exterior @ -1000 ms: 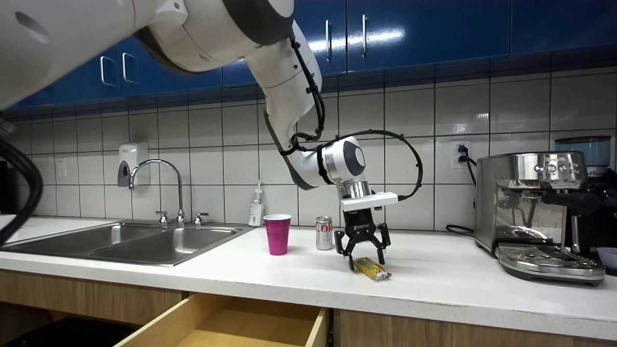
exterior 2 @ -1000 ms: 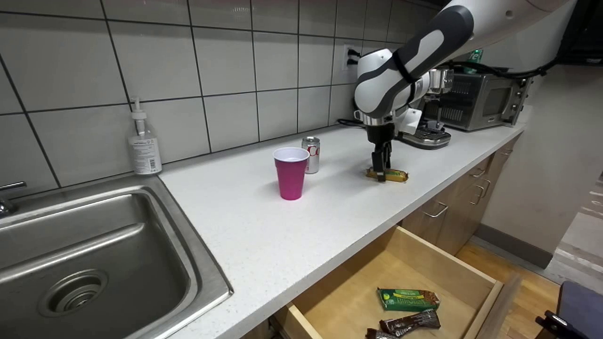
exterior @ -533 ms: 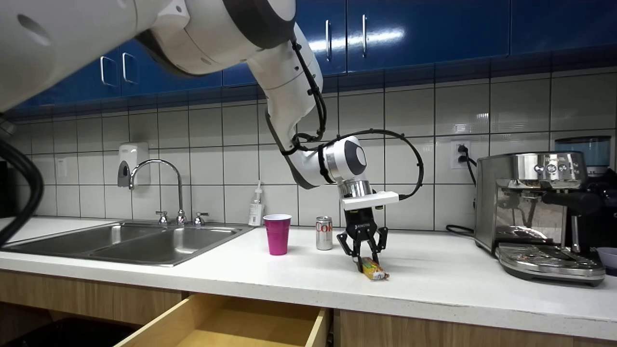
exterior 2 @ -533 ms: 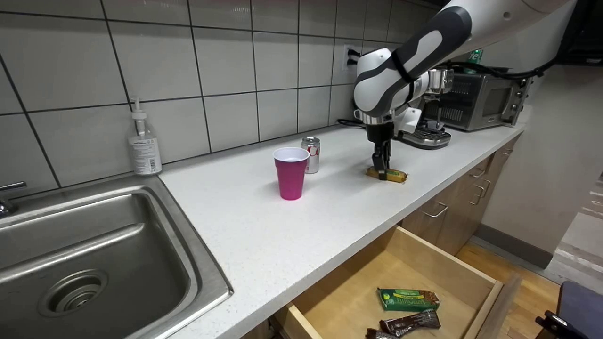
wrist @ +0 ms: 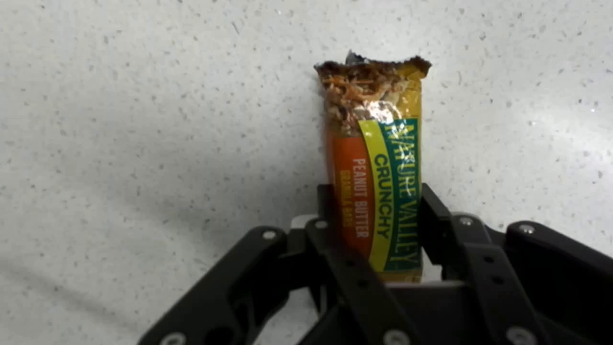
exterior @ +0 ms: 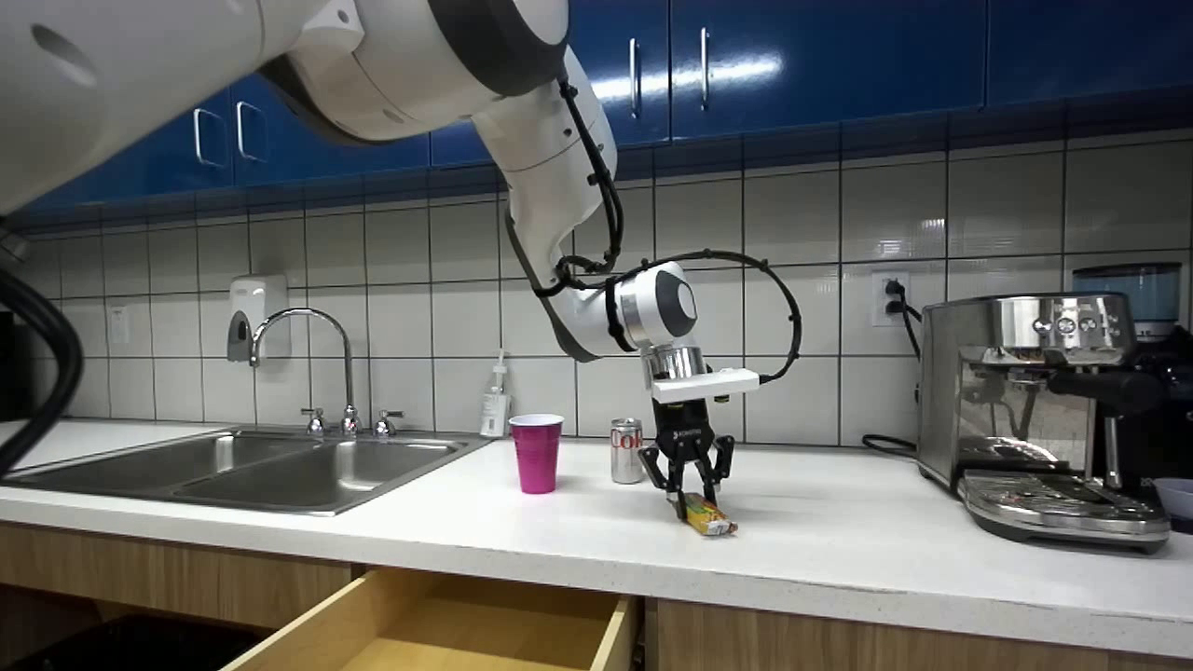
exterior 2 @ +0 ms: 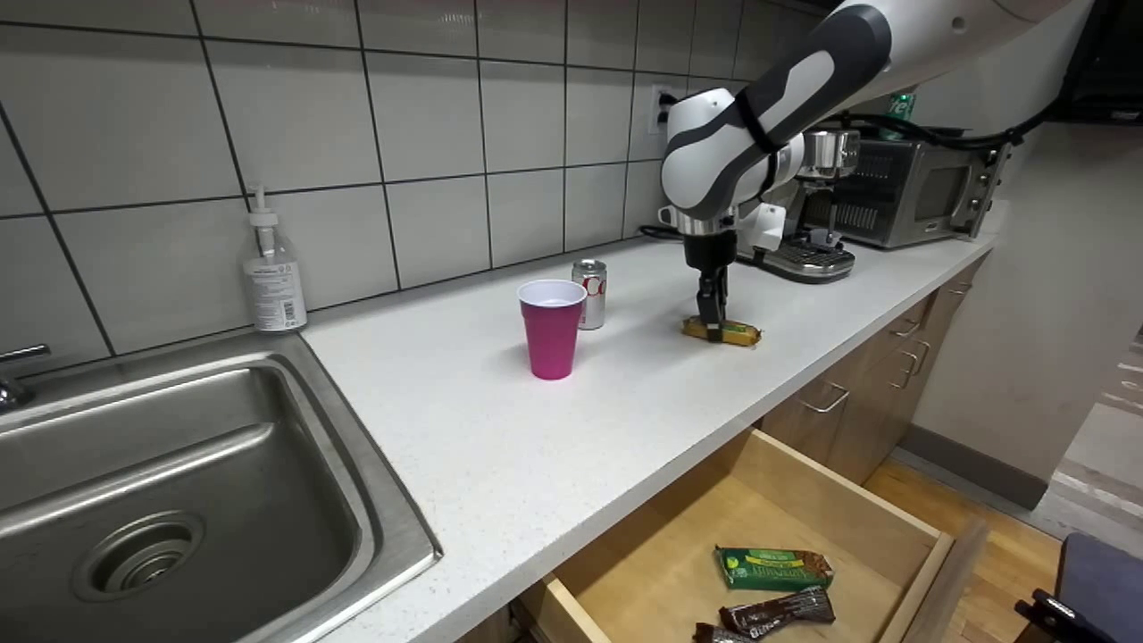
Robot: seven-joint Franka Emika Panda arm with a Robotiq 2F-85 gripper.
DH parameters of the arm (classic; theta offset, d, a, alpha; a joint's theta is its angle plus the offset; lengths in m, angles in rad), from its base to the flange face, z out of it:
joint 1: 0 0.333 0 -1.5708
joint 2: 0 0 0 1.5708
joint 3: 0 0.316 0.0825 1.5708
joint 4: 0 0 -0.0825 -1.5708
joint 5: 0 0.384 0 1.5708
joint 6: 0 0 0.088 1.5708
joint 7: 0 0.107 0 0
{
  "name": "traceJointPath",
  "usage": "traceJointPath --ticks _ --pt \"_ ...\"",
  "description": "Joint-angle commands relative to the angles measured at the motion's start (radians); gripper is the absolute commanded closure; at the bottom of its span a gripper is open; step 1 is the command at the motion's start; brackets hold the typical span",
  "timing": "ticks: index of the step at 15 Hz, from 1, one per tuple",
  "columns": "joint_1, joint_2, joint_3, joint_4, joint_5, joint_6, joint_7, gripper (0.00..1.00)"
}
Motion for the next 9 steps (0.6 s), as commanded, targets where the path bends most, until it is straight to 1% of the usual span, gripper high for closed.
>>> traceJointPath --ticks 1,5,9 --pt "0.005 -0.079 0.03 -0.087 0.002 0.024 -0.068 0.82" --pt "0.032 -0.152 0.047 -0.184 -0.004 0.045 -0.098 0.82" --pt "0.07 -0.256 0.056 -0.327 -0.015 0.072 -0.107 0.82"
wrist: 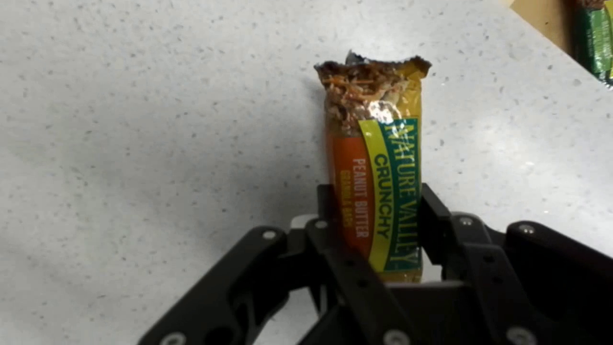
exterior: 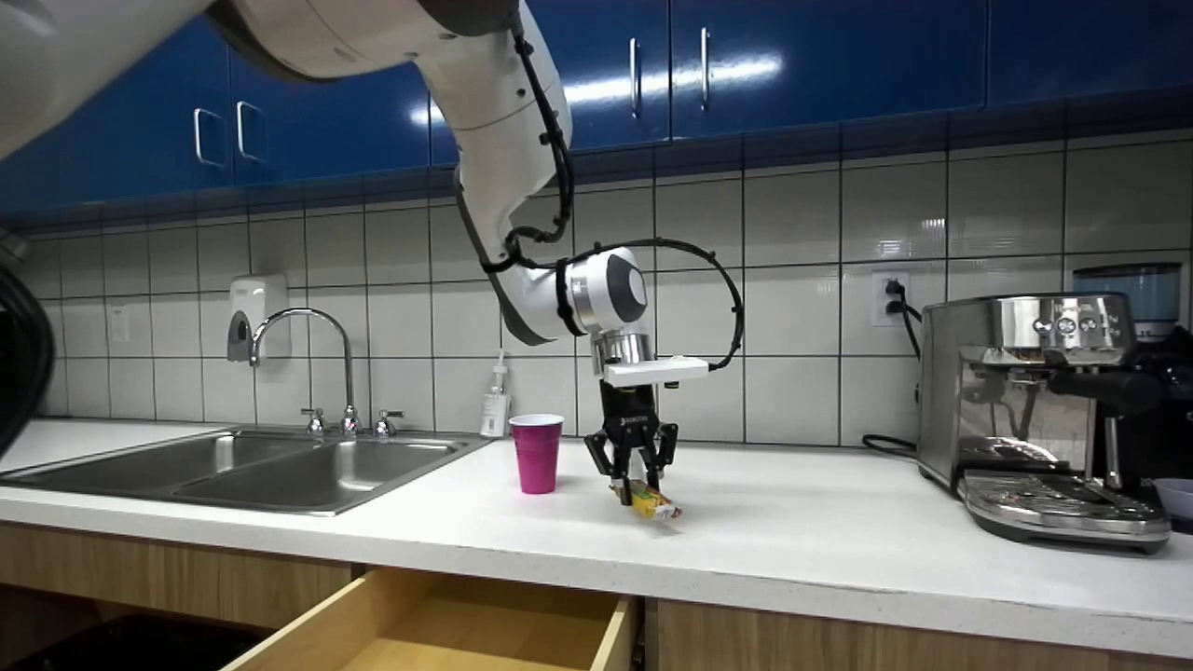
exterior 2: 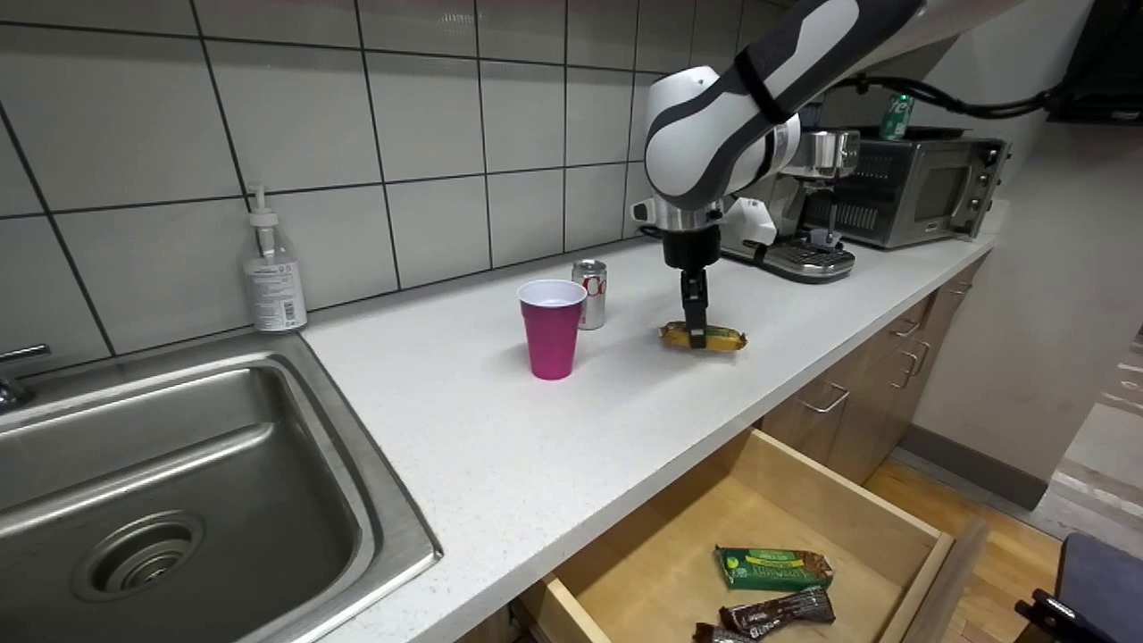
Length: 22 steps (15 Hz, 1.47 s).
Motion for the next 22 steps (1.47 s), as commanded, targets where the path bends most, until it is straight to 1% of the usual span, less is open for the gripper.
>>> traceJointPath --ticks 1,6,9,13,17,22 --pt "0.026 -0.147 0.008 -0.187 -0.017 0.043 -0.028 0.82" --pt "0.081 -0.298 0.006 -0.396 -0.048 0.087 -0.011 0.82" --pt "0.12 -0.382 0.006 -0.523 -0.088 0.119 0.008 0.82" --pt "0.168 -0.472 0.013 -0.658 -0.14 0.141 0.031 0.82" --pt "0.209 -0.533 0.026 -0.766 -0.171 0.158 0.06 0.82" --pt "0.244 -0.553 0.052 -0.841 -0.151 0.191 0.09 0.82"
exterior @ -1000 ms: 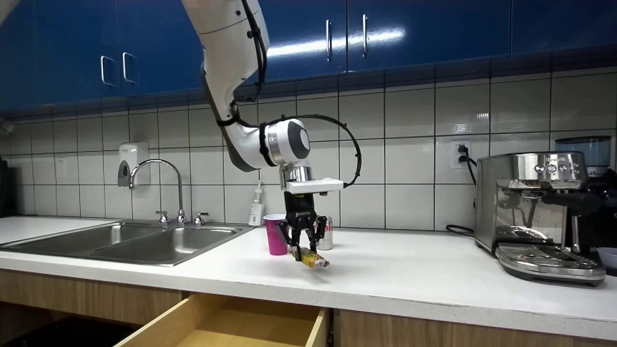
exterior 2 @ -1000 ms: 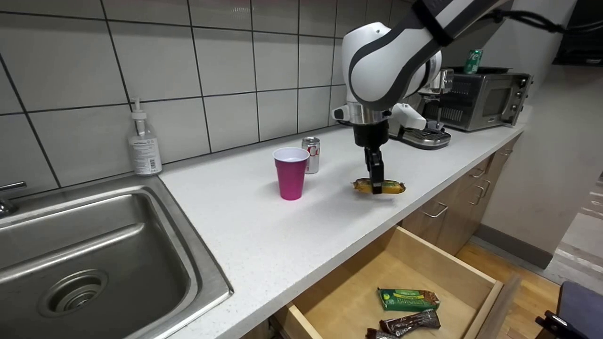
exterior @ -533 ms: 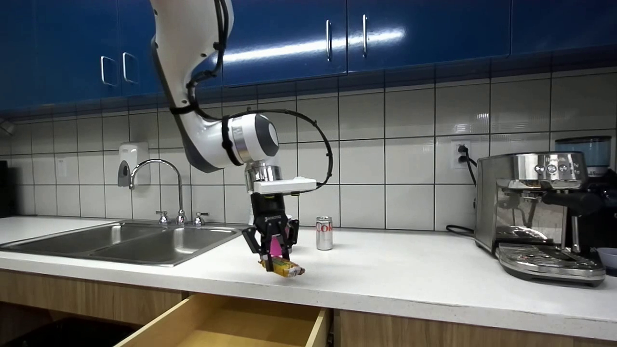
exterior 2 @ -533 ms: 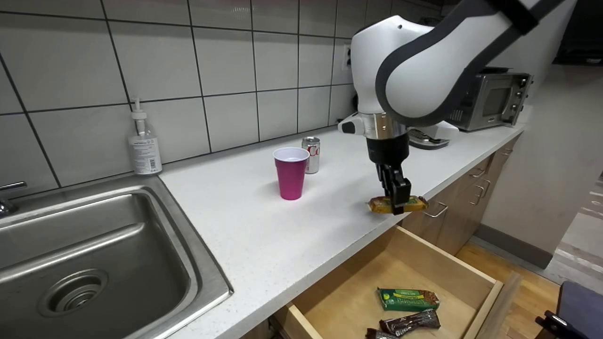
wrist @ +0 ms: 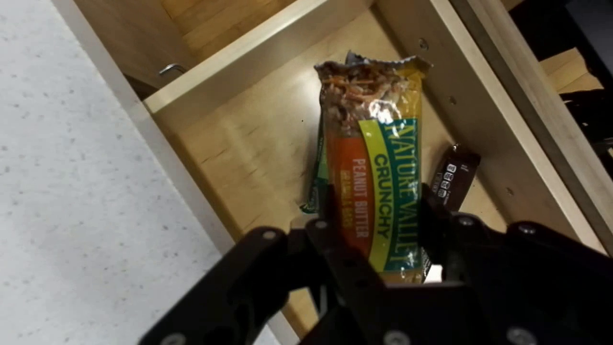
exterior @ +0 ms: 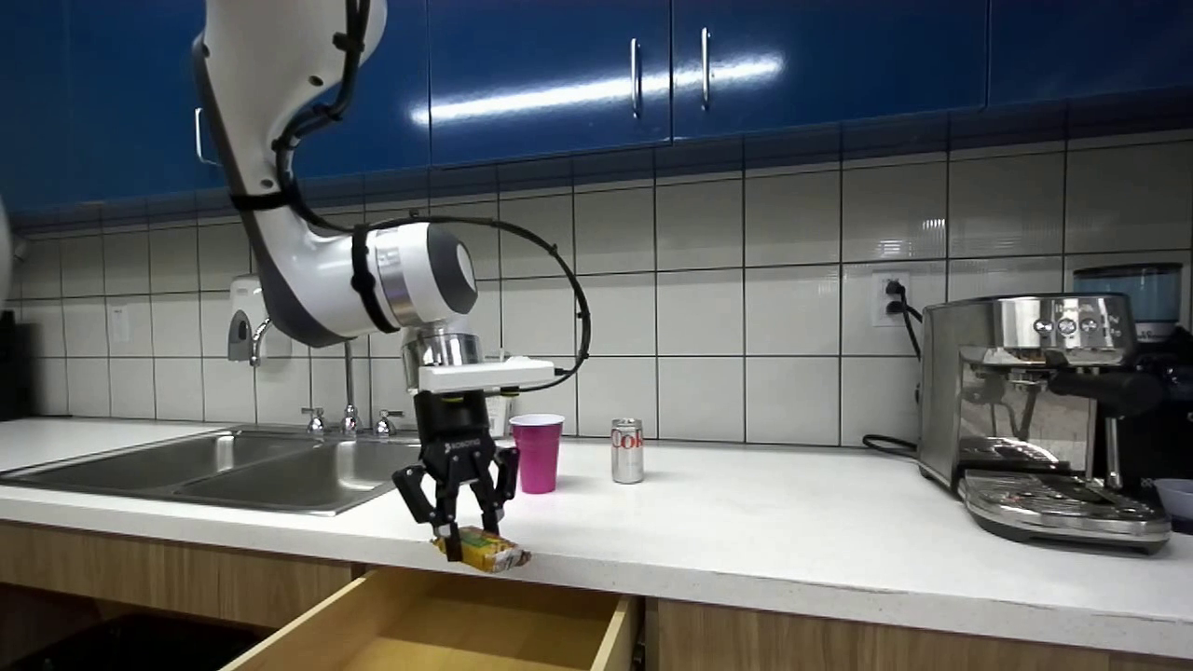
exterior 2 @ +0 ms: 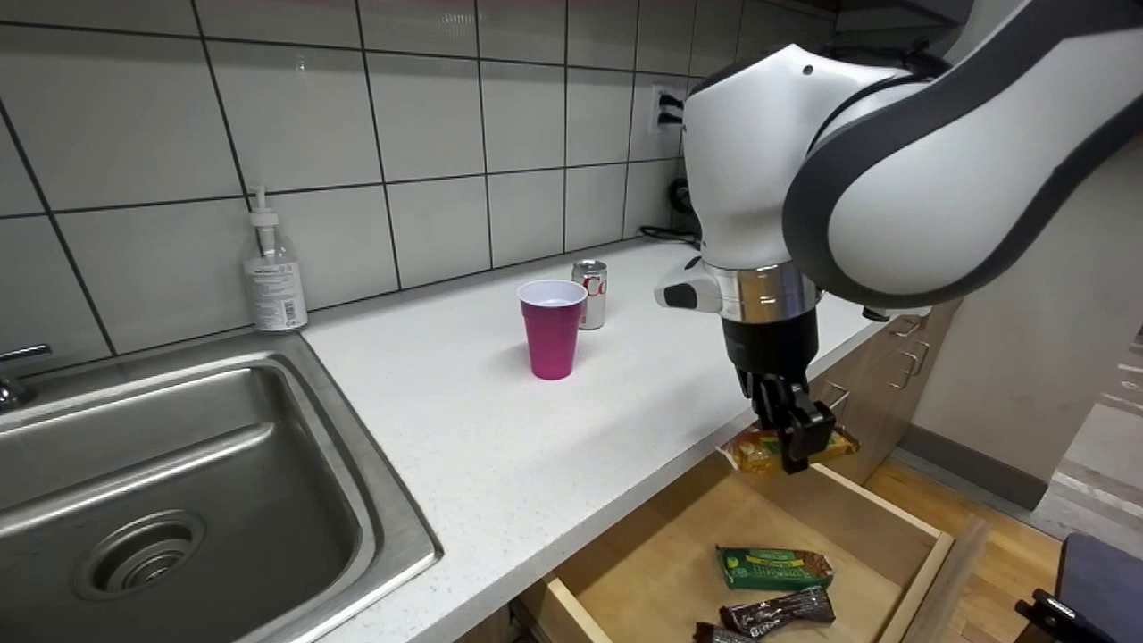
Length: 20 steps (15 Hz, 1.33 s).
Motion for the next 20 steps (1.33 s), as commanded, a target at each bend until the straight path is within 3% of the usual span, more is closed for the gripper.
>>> traceJointPath --ticks 1,11,20 --pt "0.019 -0.039 0.023 -0.065 -0.011 0.041 0.05 0.82" --pt "0.056 0.029 0.042 -0.118 -0.055 0.136 0.147 0.82" --pt "0.072 0.167 0.006 -0.117 -0.239 0.329 0.316 0.82"
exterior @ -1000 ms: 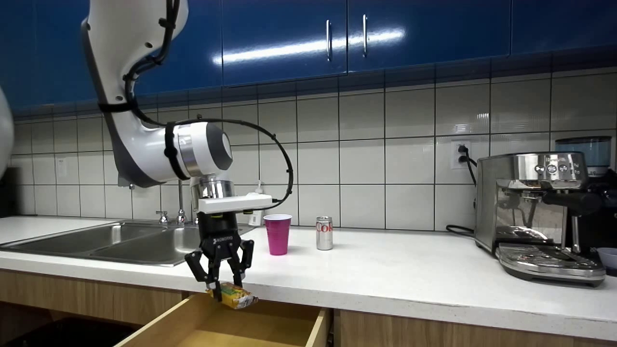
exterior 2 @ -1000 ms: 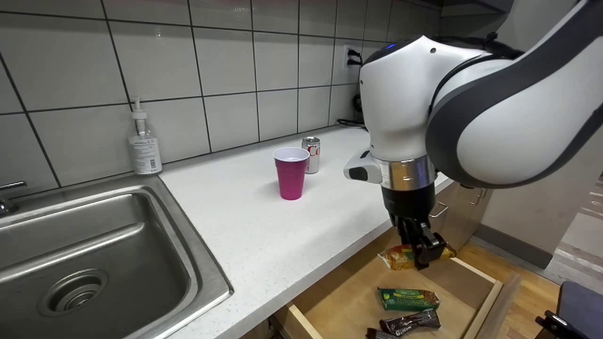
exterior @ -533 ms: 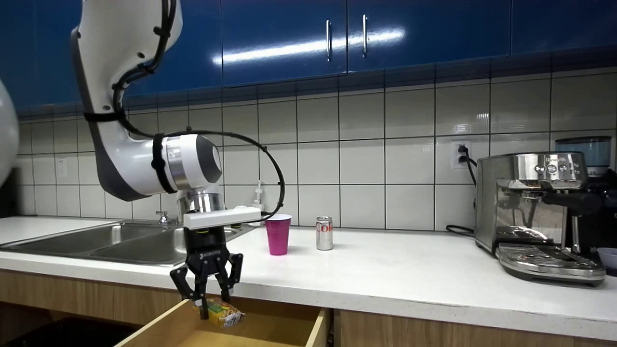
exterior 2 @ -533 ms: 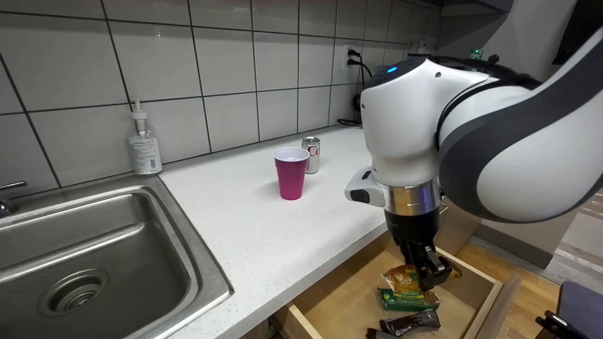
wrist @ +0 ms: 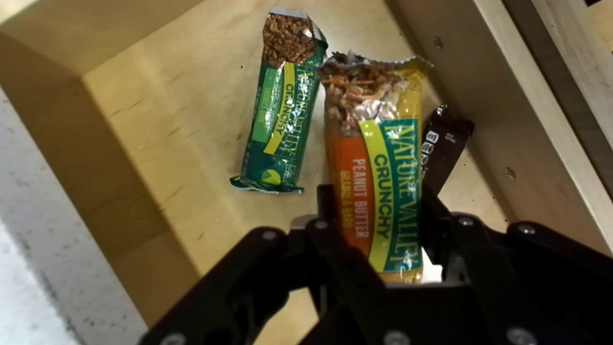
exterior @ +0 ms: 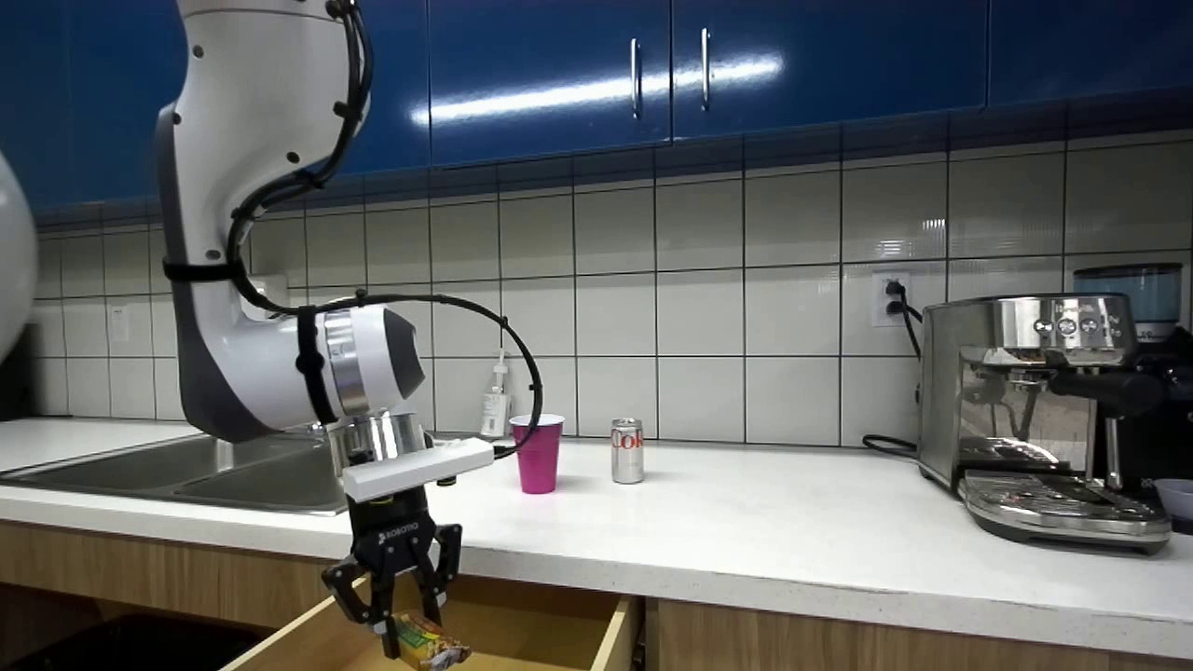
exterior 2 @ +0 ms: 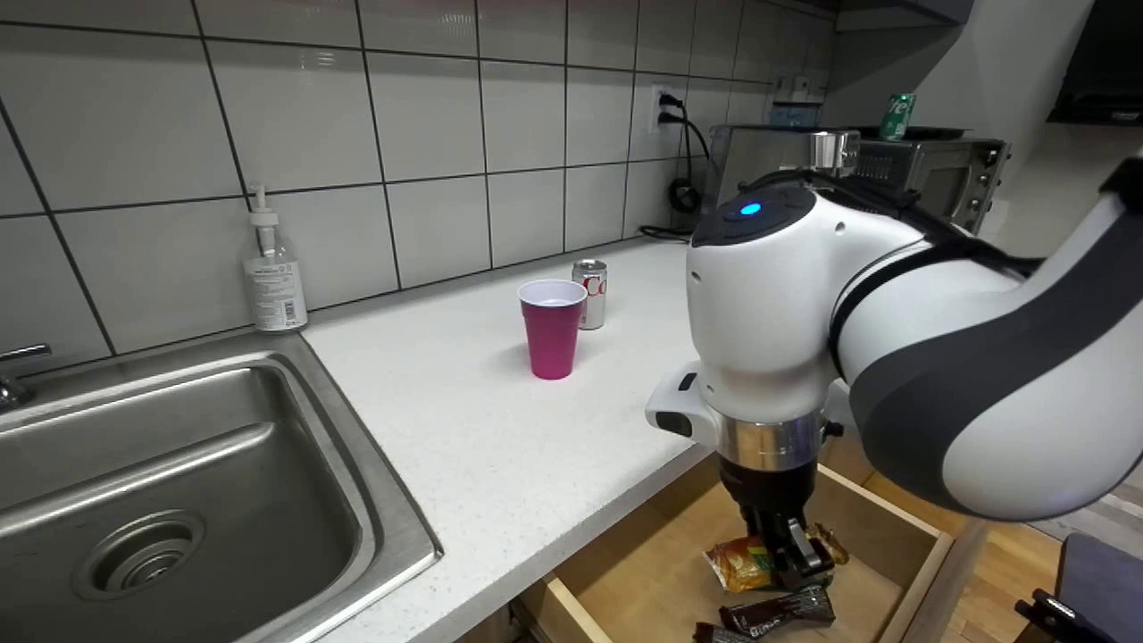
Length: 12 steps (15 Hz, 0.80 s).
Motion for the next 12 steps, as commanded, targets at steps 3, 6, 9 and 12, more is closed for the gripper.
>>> traceJointPath --ticks 3,6,9,12 --pt "0.021 0.074 -0.048 0.013 -0.155 0.089 0.144 0.82" --pt "0.021 0.111 -0.067 0.022 -0.214 0.122 0.189 0.82" --pt "0.023 0.127 -0.082 0.026 -0.265 0.136 0.217 0.53" --pt "0.028 0.119 -0.096 0.019 -0.294 0.139 0.226 0.26"
